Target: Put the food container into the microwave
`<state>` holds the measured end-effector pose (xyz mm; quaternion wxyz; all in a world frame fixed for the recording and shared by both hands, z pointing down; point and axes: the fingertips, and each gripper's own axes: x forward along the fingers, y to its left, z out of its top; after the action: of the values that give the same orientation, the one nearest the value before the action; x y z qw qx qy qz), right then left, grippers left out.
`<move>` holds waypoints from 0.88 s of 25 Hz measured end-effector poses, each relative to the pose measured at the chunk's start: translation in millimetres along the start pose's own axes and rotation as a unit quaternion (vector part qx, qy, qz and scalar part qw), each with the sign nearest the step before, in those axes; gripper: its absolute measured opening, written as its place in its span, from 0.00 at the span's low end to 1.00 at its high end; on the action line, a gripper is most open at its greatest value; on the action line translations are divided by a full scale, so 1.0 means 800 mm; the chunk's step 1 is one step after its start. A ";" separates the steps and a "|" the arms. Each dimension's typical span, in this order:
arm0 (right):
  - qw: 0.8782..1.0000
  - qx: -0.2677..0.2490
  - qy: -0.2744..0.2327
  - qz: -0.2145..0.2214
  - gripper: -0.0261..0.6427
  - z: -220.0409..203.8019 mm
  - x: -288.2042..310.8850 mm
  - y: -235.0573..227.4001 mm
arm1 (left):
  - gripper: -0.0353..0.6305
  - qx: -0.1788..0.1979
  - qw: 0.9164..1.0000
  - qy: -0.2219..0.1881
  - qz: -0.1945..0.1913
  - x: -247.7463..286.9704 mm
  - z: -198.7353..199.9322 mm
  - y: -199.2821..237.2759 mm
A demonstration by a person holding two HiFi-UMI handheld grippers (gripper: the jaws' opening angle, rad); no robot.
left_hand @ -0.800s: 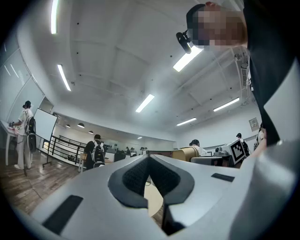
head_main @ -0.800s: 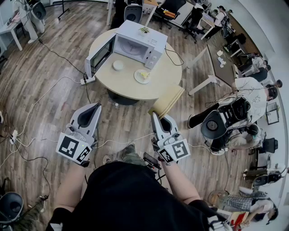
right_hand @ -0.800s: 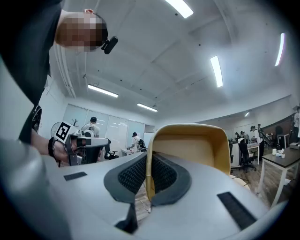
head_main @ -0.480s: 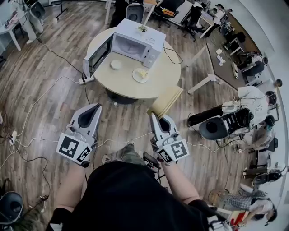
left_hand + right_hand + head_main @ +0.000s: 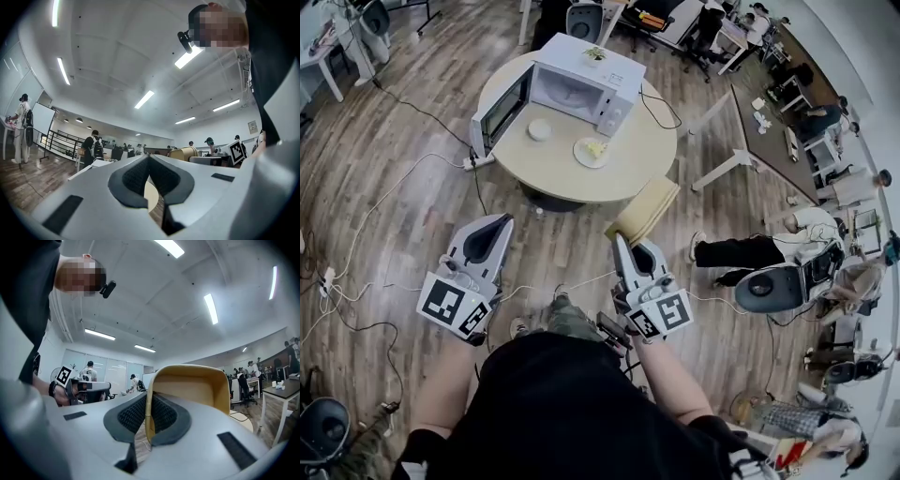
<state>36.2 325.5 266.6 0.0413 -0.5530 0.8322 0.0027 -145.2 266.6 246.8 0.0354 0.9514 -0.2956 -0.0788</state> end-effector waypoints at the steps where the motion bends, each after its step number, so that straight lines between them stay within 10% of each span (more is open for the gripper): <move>1: 1.000 0.000 0.000 0.002 0.08 -0.001 0.000 -0.004 | 0.08 0.000 1.000 0.001 0.000 0.004 -0.002 0.000; 22: 0.997 0.033 -0.017 0.063 0.08 -0.007 0.102 -0.166 | 0.08 0.028 0.998 0.013 0.060 0.153 -0.006 0.029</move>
<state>126.5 198.6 272.0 0.0730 -0.4977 0.8642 -0.0126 -58.1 178.2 238.3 0.0175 0.9335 -0.3536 -0.0564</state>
